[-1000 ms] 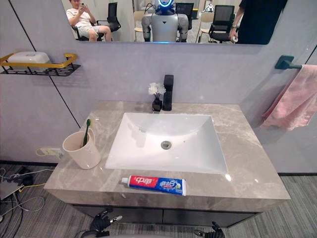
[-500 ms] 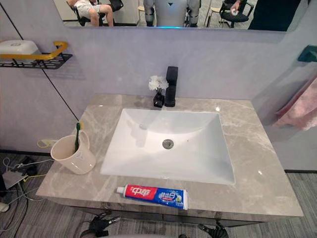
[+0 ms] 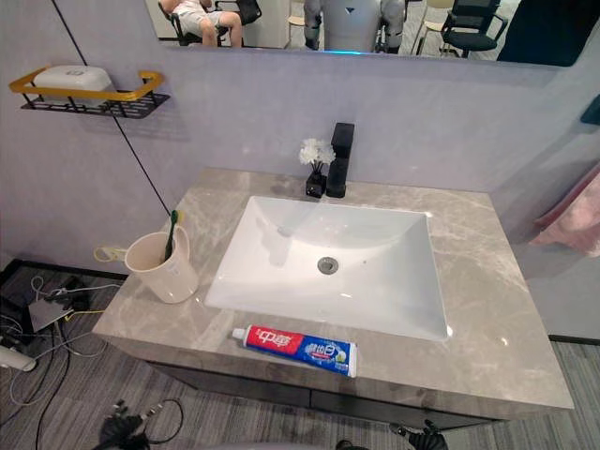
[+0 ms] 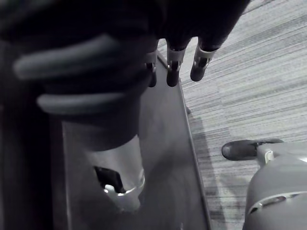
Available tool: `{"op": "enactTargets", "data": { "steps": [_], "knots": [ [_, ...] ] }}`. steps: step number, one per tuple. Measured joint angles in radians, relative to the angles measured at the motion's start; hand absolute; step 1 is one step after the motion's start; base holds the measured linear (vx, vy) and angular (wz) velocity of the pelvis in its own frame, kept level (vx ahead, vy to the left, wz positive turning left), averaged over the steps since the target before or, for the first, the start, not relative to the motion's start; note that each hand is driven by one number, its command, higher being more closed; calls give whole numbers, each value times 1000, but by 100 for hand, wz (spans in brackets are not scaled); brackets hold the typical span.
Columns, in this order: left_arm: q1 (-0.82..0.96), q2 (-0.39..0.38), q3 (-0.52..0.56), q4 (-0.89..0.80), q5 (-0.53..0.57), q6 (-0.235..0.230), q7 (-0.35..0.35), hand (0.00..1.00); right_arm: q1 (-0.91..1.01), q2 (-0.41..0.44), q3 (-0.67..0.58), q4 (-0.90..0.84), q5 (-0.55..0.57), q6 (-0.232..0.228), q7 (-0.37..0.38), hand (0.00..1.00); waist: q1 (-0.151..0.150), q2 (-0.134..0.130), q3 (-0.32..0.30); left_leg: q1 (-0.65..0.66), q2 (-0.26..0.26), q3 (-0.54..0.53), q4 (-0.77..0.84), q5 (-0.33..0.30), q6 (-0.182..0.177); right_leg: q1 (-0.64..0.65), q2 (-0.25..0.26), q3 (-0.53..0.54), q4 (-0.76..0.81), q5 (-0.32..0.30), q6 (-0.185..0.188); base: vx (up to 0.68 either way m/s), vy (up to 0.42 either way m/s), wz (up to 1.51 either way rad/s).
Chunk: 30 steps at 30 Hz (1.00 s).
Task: Organize washtable
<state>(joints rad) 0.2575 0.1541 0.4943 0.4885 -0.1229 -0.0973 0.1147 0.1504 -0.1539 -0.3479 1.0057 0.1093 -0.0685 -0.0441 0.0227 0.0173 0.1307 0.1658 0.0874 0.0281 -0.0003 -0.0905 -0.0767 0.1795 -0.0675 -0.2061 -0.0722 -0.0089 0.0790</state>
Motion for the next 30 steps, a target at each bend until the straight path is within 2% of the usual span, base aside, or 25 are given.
{"op": "enactTargets", "data": {
  "steps": [4,8,13,15,20,26,30],
  "knots": [
    [5,-1,61,-277,0,-10,3,0,29,-3,-2,-3,0,4,3,0,20,8,-3,0,-2,-15,8,2,3,14,-3,-18,1,1,2,38,0,12],
    [4,-1,67,-464,20,-19,22,0,48,-3,-19,-3,0,10,5,0,21,12,-4,3,-5,-42,13,4,4,32,-9,-47,1,1,2,25,6,20],
    [-13,-28,54,-774,136,-43,48,0,68,1,-36,1,1,9,29,0,20,18,-9,-13,-22,-72,47,-4,13,48,-22,-74,3,-8,12,-34,9,18],
    [-14,-29,20,-877,158,-59,65,0,73,8,-35,1,1,8,32,0,19,23,-11,-13,-25,-83,53,-4,13,57,-22,-85,3,-9,13,-60,8,16],
    [-13,-29,-109,-1142,175,-124,55,0,71,11,-33,3,1,6,51,0,15,30,-14,-12,-34,-100,73,-6,17,66,-32,-98,13,-11,15,-86,17,9],
    [-14,6,-233,-1264,174,-156,1,0,66,12,15,4,0,4,71,0,-6,34,-17,-4,-37,-108,74,-6,17,77,-37,-107,16,-15,11,-62,16,4],
    [-43,69,-377,-1319,173,-175,-53,0,54,10,53,11,-1,3,70,0,-9,33,-18,3,-35,-102,73,-6,17,77,-35,-97,15,-14,11,-34,20,-7]
  ]
}}
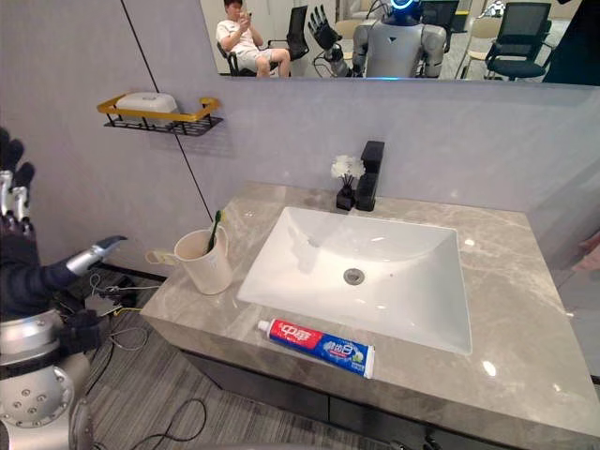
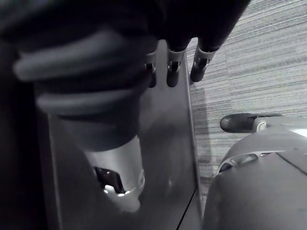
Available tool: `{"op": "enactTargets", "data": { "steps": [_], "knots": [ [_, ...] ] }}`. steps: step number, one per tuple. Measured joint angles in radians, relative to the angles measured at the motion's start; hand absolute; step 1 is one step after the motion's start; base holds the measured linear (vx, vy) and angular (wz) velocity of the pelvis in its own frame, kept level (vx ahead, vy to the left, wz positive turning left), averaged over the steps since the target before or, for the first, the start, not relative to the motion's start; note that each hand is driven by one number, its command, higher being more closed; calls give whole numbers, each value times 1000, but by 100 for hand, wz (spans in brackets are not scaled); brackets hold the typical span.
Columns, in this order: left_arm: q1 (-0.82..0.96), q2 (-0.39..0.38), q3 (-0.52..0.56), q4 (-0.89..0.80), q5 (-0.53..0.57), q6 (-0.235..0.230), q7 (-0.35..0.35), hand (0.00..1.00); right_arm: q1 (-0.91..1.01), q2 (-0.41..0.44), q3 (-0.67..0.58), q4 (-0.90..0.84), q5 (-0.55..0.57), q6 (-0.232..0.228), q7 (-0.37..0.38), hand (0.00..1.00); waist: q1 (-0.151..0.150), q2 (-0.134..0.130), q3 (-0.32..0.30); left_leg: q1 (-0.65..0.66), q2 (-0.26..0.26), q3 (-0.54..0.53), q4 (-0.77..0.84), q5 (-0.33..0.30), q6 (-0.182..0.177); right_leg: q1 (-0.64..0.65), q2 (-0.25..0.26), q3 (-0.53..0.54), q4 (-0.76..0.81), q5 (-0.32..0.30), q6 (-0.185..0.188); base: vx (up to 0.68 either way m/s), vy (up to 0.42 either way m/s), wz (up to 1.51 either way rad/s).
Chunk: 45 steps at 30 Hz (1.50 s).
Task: Organize washtable
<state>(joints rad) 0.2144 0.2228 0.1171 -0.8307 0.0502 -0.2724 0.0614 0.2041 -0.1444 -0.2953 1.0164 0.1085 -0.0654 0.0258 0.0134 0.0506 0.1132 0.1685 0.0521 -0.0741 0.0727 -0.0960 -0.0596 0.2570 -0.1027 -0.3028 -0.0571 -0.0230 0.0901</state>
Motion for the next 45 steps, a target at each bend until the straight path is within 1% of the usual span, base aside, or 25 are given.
{"op": "enactTargets", "data": {
  "steps": [2,3,4,8,9,13,14,16,18,19,20,23,26,28,32,34,37,41,44,45],
  "knots": [
    [-16,22,-63,-16,-1,-5,-18,0,-1,0,8,0,0,0,0,0,-1,0,0,2,0,3,0,0,0,0,0,2,0,1,0,-1,27,-4],
    [-28,40,-112,-21,-1,-10,-32,0,-1,-2,27,1,0,0,0,0,-2,-1,0,2,0,4,-1,1,0,0,0,3,-1,1,0,0,0,0],
    [-34,46,-135,-22,-1,-10,-41,0,-1,-2,34,3,-1,-1,0,0,-1,-1,-1,3,1,6,-3,0,0,0,0,4,-1,3,3,0,0,0],
    [-87,109,-325,1,1,-8,-107,0,-6,0,85,31,-4,-2,1,0,-1,-8,-5,8,2,17,-21,7,0,1,2,9,-14,11,8,32,15,-4],
    [-92,115,-347,10,1,-8,-114,0,-7,-1,88,31,-4,-2,1,0,-1,-8,-5,13,2,20,-24,10,0,1,2,11,-14,11,8,47,24,-11],
    [-162,143,-510,118,43,12,-156,0,-12,-1,111,31,-17,-2,1,0,-2,-12,-7,20,3,33,-35,10,0,1,2,27,-14,11,8,33,25,-8],
    [-171,143,-530,137,46,15,-163,0,-14,-1,111,31,-21,-2,1,0,-3,-12,-7,20,3,36,-35,10,0,1,1,29,-14,11,8,23,24,-9],
    [-201,142,-599,209,98,29,-178,0,-20,-1,116,31,-23,-2,1,0,-6,-13,-7,22,2,43,-38,10,0,-1,0,33,-14,10,8,1,26,-7],
    [-204,143,-632,249,132,33,-195,0,-22,-1,118,30,-24,-2,1,0,-12,-14,-7,23,3,48,-39,10,0,-3,0,39,-14,10,8,-8,19,-6],
    [-204,142,-641,258,146,35,-199,0,-22,-1,118,30,-24,-2,1,0,-15,-15,-7,23,3,49,-40,10,0,-3,0,42,-14,10,8,-16,19,-9],
    [-205,137,-658,287,172,38,-216,0,-23,-1,119,29,-24,-2,1,0,-25,-16,-8,24,4,55,-41,10,1,-8,1,53,-14,10,8,-26,11,-10],
    [-207,127,-670,329,200,45,-231,0,-23,-1,121,29,-24,-2,1,0,-28,-17,-8,23,8,66,-42,10,1,-16,3,61,-13,11,8,-34,5,-14],
    [-211,121,-676,399,251,53,-234,0,-18,-1,131,29,-32,-1,1,0,-31,-20,-8,52,17,83,-58,10,0,-13,14,68,-17,17,4,-19,-8,-17],
    [-211,121,-676,452,307,58,-233,0,-21,-3,139,26,-32,-1,1,0,-39,-22,-10,53,19,89,-60,10,0,-7,15,74,-24,19,2,-72,-6,-8],
    [-209,112,-675,506,373,60,-228,0,-21,-3,143,18,-32,-1,1,0,-53,-21,-9,59,20,90,-67,10,0,0,17,74,-43,28,2,-12,-2,0],
    [-193,100,-667,536,426,61,-207,0,-20,-3,146,18,-35,-1,1,0,-54,-21,-9,66,20,93,-71,10,0,0,21,76,-44,28,2,-5,-4,-3],
    [-183,91,-660,570,466,66,-188,0,-21,-3,146,17,-40,-1,0,0,-53,-21,-9,66,20,94,-71,10,0,0,22,77,-44,28,2,0,0,0],
    [-143,74,-614,581,545,68,-161,0,-20,-3,146,15,-41,-1,0,0,-54,-21,-9,72,19,100,-75,10,0,-1,21,84,-43,28,2,-14,4,-5],
    [-139,74,-604,598,561,68,-149,0,-22,-3,146,13,-42,-1,0,0,-54,-22,-9,72,18,100,-76,10,0,-1,21,84,-44,28,2,-23,0,0],
    [-126,71,-585,599,577,68,-147,0,-22,-2,146,9,-42,-1,0,0,-55,-22,-9,72,18,101,-76,10,0,-1,21,84,-45,28,3,-40,-2,-1]
  ]
}}
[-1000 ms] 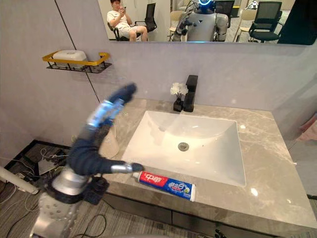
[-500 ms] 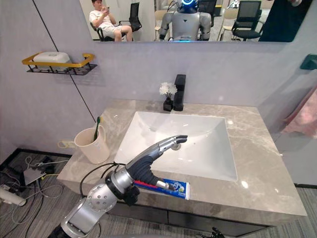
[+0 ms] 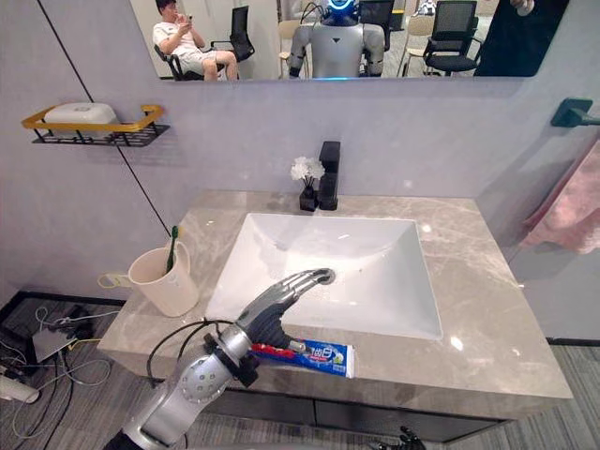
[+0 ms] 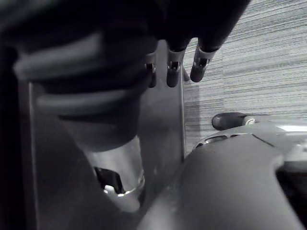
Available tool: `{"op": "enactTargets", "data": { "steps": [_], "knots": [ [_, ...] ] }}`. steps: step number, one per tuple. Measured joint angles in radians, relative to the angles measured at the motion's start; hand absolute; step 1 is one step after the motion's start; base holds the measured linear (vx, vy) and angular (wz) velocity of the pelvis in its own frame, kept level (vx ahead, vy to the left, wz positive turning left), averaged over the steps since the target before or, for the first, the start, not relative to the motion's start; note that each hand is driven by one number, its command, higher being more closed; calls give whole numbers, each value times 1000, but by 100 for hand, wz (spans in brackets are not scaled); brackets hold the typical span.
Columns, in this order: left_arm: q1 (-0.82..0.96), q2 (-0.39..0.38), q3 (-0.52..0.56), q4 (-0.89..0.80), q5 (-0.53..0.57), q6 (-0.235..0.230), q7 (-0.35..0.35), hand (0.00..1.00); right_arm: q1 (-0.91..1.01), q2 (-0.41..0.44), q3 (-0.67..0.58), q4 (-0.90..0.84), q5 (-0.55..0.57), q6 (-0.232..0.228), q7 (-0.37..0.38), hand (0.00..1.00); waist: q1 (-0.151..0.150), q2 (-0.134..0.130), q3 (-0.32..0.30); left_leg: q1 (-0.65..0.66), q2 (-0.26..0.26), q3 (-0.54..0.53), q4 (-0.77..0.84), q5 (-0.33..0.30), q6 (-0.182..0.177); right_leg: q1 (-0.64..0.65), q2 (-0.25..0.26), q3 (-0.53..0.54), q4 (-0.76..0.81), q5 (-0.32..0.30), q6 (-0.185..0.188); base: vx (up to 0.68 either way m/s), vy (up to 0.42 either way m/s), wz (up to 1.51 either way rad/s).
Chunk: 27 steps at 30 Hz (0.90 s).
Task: Organize washtable
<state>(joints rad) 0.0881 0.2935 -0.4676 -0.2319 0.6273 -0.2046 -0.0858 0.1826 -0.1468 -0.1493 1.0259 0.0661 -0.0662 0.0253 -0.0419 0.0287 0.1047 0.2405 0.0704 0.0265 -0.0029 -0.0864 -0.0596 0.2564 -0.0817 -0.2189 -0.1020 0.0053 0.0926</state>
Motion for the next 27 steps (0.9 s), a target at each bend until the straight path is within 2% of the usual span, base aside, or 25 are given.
{"op": "enactTargets", "data": {
  "steps": [8,14,27],
  "knots": [
    [105,-7,78,-7,13,0,1,0,2,0,-2,0,-21,1,0,0,1,1,1,1,1,2,0,0,0,1,0,1,-1,0,0,-42,-5,0],
    [181,-8,122,-74,12,-1,1,0,3,1,-2,1,-43,3,0,0,2,3,2,1,1,2,0,0,0,1,0,1,0,0,0,-20,-2,0],
    [228,-16,160,-91,15,-2,3,0,2,2,-2,3,-65,4,0,0,3,6,3,-2,0,0,-6,0,0,1,0,-1,3,-1,1,0,0,0]
  ]
}}
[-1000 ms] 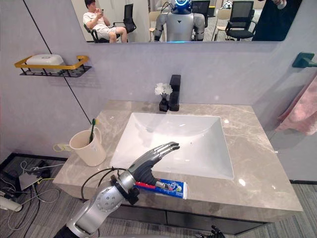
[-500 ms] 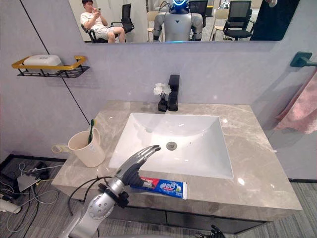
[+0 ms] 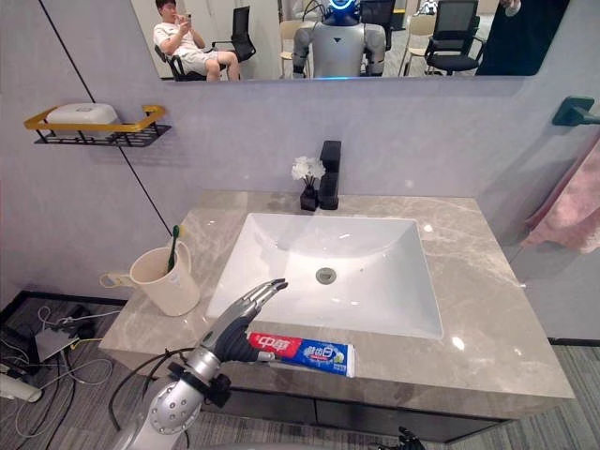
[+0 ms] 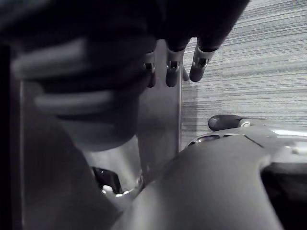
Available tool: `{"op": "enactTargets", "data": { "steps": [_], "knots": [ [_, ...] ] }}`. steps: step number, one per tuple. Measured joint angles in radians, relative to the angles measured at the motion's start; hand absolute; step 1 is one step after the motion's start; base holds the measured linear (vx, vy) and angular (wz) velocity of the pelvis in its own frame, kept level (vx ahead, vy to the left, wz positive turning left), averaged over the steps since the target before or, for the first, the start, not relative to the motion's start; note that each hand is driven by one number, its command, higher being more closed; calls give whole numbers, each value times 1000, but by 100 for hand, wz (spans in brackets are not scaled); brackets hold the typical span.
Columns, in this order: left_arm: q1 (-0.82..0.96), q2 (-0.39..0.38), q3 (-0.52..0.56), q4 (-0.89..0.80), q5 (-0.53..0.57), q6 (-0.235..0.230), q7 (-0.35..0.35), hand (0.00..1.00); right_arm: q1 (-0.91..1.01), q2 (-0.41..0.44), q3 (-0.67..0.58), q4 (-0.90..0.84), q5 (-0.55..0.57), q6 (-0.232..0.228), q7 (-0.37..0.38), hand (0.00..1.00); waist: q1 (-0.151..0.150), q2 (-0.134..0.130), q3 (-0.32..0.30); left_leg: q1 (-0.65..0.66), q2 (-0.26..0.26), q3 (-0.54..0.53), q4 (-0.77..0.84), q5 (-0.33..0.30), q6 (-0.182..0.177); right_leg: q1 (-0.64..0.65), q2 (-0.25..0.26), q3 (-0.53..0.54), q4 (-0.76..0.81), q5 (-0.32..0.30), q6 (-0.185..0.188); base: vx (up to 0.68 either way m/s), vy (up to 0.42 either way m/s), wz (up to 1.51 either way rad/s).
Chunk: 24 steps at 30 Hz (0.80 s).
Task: Organize washtable
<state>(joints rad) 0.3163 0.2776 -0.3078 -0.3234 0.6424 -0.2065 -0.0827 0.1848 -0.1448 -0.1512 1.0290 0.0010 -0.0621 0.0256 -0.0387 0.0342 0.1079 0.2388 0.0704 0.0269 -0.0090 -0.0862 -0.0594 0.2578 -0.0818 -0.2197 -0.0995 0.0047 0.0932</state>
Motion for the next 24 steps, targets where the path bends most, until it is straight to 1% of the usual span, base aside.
{"op": "enactTargets", "data": {
  "steps": [6,20,24],
  "knots": [
    [0,-1,1,0,29,0,1,0,0,0,0,0,-1,0,0,0,0,0,0,3,0,1,-10,0,0,-1,0,1,0,-1,1,0,0,0],
    [15,-2,7,4,50,1,1,0,-1,0,0,-1,-1,1,0,0,-1,1,1,5,2,10,-10,0,0,-4,3,11,-2,-1,1,0,0,-1],
    [16,-1,7,28,68,1,-5,0,-1,0,0,-2,-1,1,1,0,-1,3,0,4,2,22,-10,0,0,-13,8,24,-3,0,0,-6,-1,-9]
  ]
}}
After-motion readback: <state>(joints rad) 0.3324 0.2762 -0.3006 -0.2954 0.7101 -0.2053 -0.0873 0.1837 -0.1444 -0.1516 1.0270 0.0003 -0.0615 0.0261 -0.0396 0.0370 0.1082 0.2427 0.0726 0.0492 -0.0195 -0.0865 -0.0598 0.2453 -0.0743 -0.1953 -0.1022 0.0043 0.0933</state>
